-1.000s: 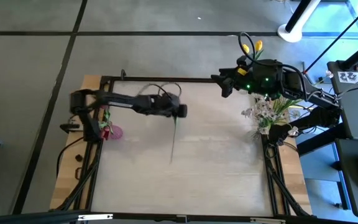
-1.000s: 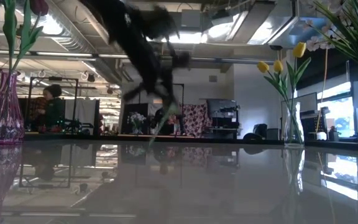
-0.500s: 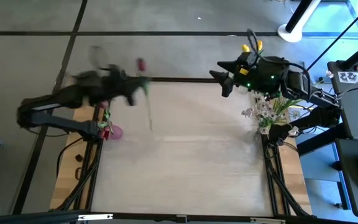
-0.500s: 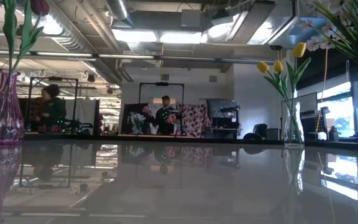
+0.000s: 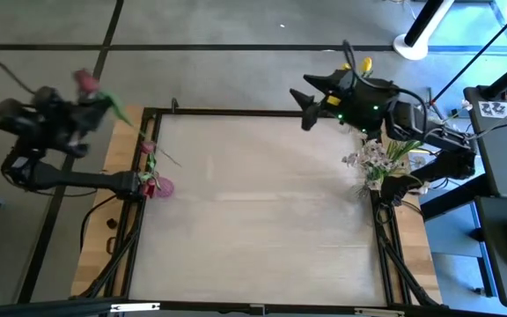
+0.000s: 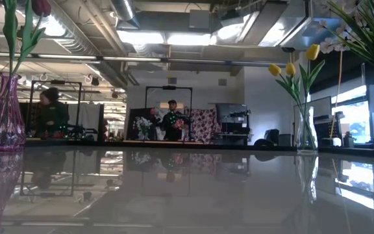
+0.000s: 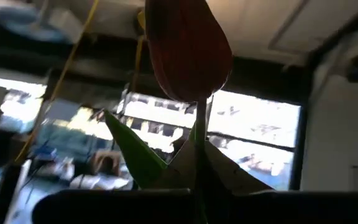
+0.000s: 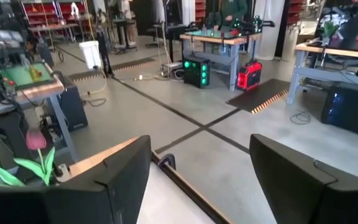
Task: Sort flowers into vase by color
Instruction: Put the red flower in the purple vase
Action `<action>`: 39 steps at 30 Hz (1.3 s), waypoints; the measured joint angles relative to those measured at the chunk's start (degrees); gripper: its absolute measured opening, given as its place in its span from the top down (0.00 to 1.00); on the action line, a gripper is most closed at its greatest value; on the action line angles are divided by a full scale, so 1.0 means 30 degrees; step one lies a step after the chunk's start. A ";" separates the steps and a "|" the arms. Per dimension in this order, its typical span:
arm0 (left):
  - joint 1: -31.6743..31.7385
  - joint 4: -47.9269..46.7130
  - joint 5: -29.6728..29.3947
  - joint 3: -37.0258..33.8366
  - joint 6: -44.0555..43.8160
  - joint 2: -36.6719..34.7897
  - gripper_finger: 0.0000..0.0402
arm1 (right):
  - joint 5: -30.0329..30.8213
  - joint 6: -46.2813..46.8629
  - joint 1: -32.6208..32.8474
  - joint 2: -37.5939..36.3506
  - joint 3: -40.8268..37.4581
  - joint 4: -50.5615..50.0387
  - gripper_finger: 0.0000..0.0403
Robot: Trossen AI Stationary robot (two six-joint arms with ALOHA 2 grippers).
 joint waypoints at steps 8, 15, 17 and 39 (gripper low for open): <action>0.0000 -0.3839 0.1743 0.4358 0.2305 -0.0313 1.00 | -0.0154 0.0661 0.0000 0.0892 0.0000 0.0148 0.32; 0.0000 -0.6921 0.1811 0.7553 0.3886 -0.0323 1.00 | -0.0153 0.0740 0.0000 0.1106 -0.0007 0.0331 0.32; 0.0000 -0.8616 0.1787 0.8279 0.4204 -0.0330 1.00 | -0.0146 0.0778 0.0000 0.1127 -0.0007 0.0385 0.32; 0.0022 -1.1554 0.1096 0.1367 0.2687 -0.3811 1.00 | -0.0151 0.1660 0.0000 0.1237 -0.0007 0.0367 0.32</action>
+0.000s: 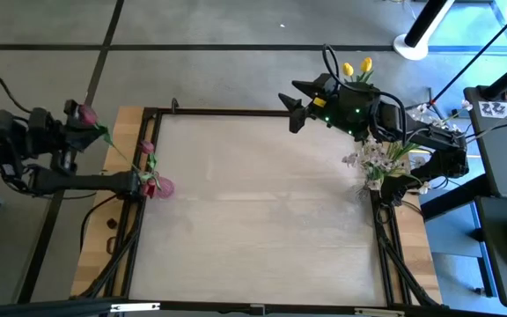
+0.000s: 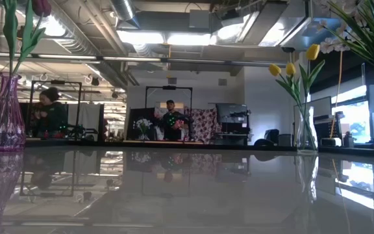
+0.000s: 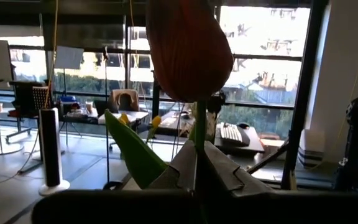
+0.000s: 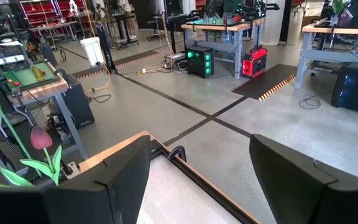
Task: Sort flowers into vase by color
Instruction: Put the red flower in the purple vase
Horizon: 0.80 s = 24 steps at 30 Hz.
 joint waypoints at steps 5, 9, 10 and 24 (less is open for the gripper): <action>0.0000 0.1384 -0.0260 -0.3225 0.0119 -0.1504 1.00 | 0.0027 0.0031 0.0000 0.0000 0.0000 0.0007 0.32; 0.0000 0.1962 -0.0963 -0.4905 0.0280 -0.2552 1.00 | 0.0003 0.0493 0.0000 0.0000 0.0000 0.0000 0.32; 0.0000 0.2122 -0.1012 -0.5185 0.0410 -0.2773 1.00 | -0.0004 0.0653 0.0000 0.0000 0.0000 -0.0001 0.32; 0.0000 0.1946 -0.1003 -0.7734 -0.0560 -0.4199 1.00 | -0.0352 0.0976 0.0000 -0.0004 0.0000 -0.0124 0.32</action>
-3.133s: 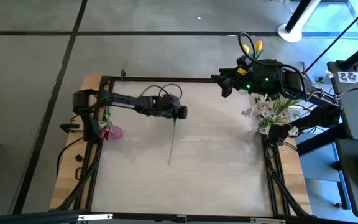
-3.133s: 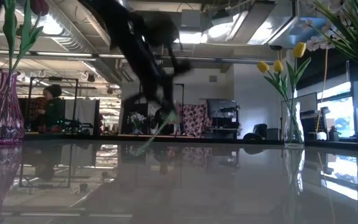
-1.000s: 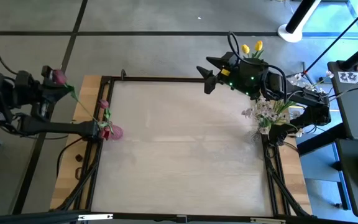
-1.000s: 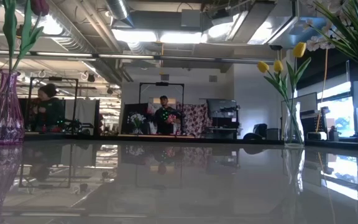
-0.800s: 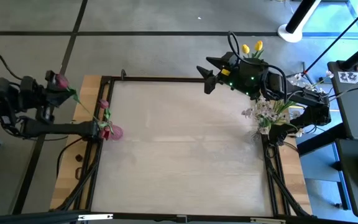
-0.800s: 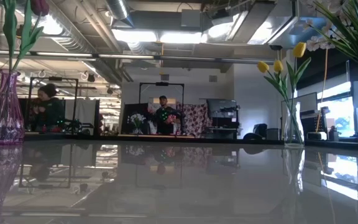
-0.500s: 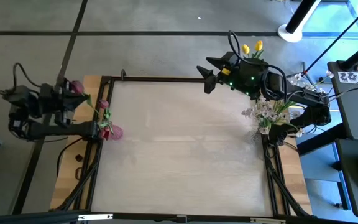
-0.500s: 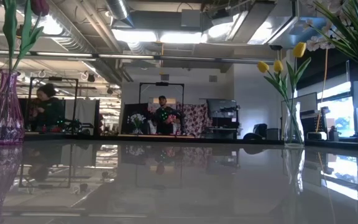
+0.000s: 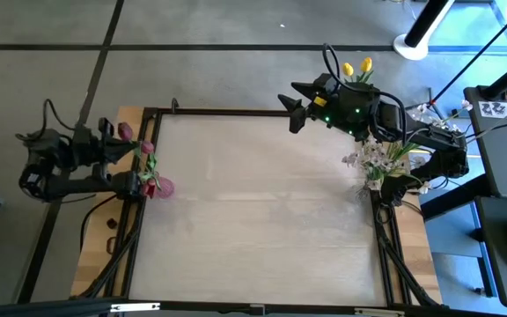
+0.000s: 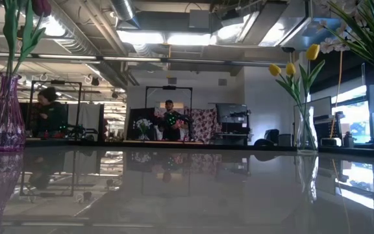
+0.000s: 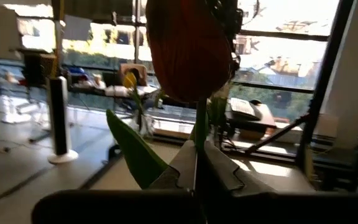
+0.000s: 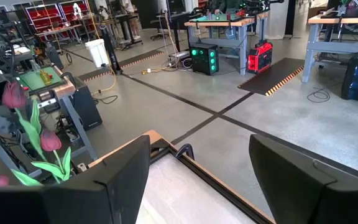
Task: Sort flowers into vase by color
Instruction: Put the red flower in the purple vase, then return to Home Position
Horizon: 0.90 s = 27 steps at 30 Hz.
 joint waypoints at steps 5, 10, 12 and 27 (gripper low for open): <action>0.0000 -0.0322 0.1552 -0.0571 -0.1532 -0.0108 0.99 | -0.0139 -0.0052 0.0000 -0.0003 0.0000 0.0001 0.32; 0.0000 -0.2053 0.1440 -0.0661 -0.2365 -0.0116 0.94 | -0.0151 -0.0071 0.0000 -0.0003 0.0000 0.0006 0.32; 0.0000 -0.3019 0.0767 -0.0627 -0.2763 -0.0116 0.91 | -0.0149 -0.0073 0.0000 -0.0003 0.0000 0.0007 0.32; 0.0000 -0.8102 0.0728 0.2222 -0.6279 -0.0079 0.70 | -0.0751 -0.0080 0.0000 -0.0003 0.0000 -0.0015 0.32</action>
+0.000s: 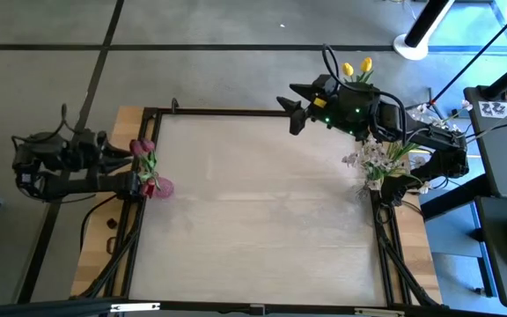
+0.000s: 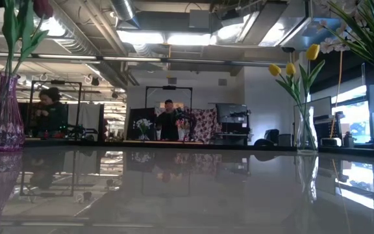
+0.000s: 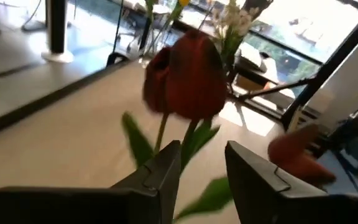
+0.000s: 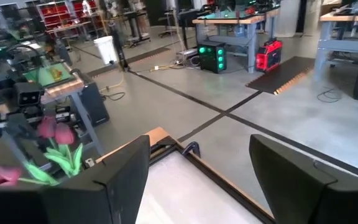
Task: Sort flowers into vase by color
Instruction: Return to Home Position
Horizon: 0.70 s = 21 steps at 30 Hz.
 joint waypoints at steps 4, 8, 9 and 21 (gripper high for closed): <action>-0.0006 -0.2548 0.0022 0.0867 -0.1169 0.0000 0.68 | -0.2077 -0.0113 0.0000 0.0000 0.0000 0.0007 0.32; 0.0000 -0.2875 0.0043 0.1193 -0.2220 0.0000 0.68 | -0.4010 -0.1112 0.0021 0.0000 0.0000 0.0018 0.32; 0.0000 -0.2868 0.0043 0.1251 -0.2235 0.0000 0.68 | -0.4484 -0.1295 0.0022 0.0000 0.0000 0.0020 0.32; -0.0003 0.0643 0.0675 0.1314 -0.2124 0.0000 0.69 | -0.4174 -0.2548 -0.0158 -0.0037 -0.0001 0.2178 0.32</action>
